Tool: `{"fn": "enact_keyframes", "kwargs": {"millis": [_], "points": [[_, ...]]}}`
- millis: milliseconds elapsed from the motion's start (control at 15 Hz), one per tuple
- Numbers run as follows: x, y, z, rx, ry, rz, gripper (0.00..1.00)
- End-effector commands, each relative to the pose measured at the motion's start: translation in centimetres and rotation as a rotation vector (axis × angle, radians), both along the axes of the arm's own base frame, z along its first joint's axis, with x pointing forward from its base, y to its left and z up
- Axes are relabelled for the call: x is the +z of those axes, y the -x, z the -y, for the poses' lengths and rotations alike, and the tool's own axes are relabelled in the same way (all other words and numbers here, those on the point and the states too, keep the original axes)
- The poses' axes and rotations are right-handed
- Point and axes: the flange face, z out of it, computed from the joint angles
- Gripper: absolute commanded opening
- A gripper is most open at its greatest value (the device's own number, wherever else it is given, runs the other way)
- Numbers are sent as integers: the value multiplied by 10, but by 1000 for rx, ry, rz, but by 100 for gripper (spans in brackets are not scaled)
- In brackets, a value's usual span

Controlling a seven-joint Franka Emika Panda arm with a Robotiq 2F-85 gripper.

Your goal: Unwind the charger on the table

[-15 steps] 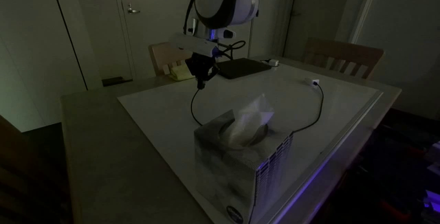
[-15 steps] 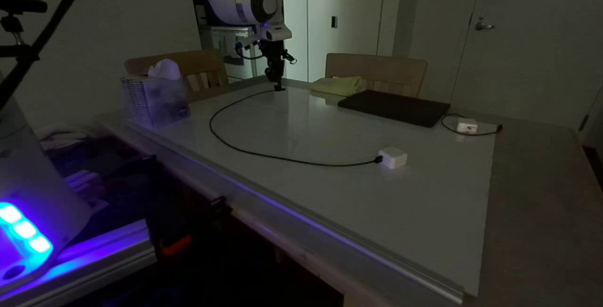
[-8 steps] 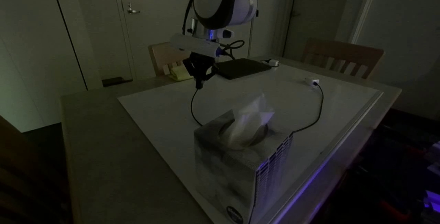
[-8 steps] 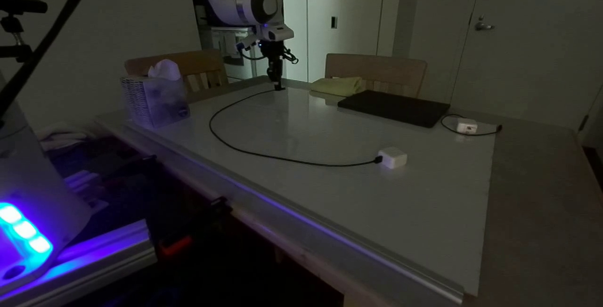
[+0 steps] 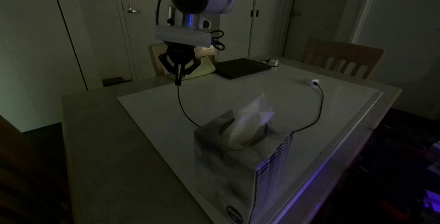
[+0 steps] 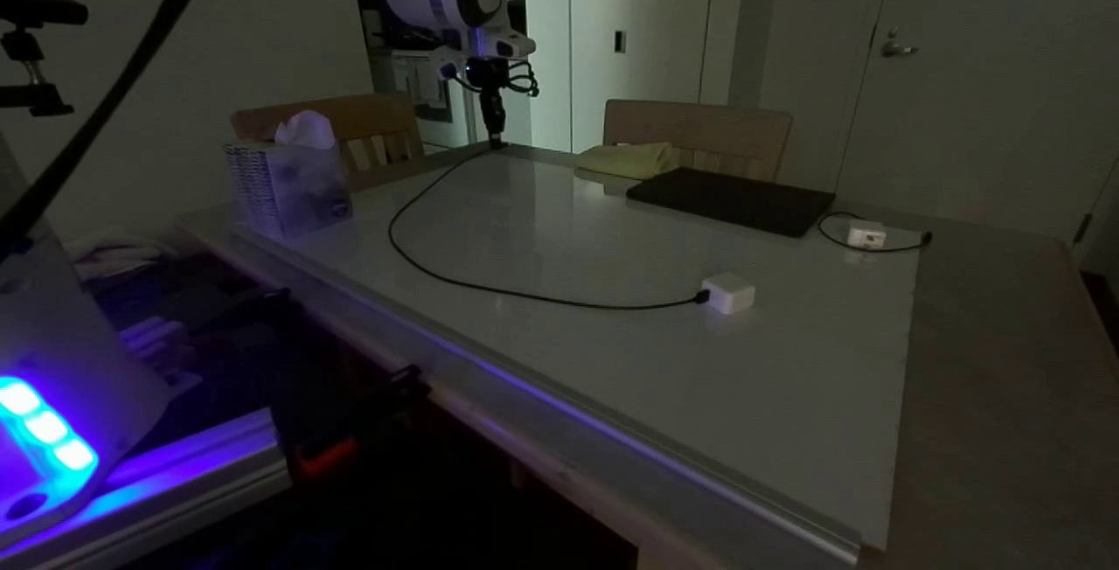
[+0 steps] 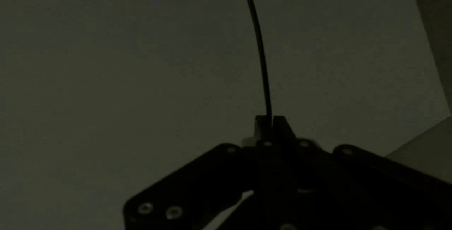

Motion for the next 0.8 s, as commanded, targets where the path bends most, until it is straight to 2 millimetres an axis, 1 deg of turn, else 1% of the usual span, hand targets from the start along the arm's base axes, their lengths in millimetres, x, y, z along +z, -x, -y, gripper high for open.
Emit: {"fn": "enact_keyframes", "kwargs": {"millis": [0,267,400,467,600,667,733], "points": [[-9,-19,-26,200,-5,-9,1],[-15,-31,-59,426,19,2,1],[-14,-35,-72,537,34,5,1],[-14,-24,-64,444,26,6,6],[-14,-28,-74,501,29,10,6],[-15,-29,-74,510,30,10,6],[-15,-30,-74,513,30,11,1]]}}
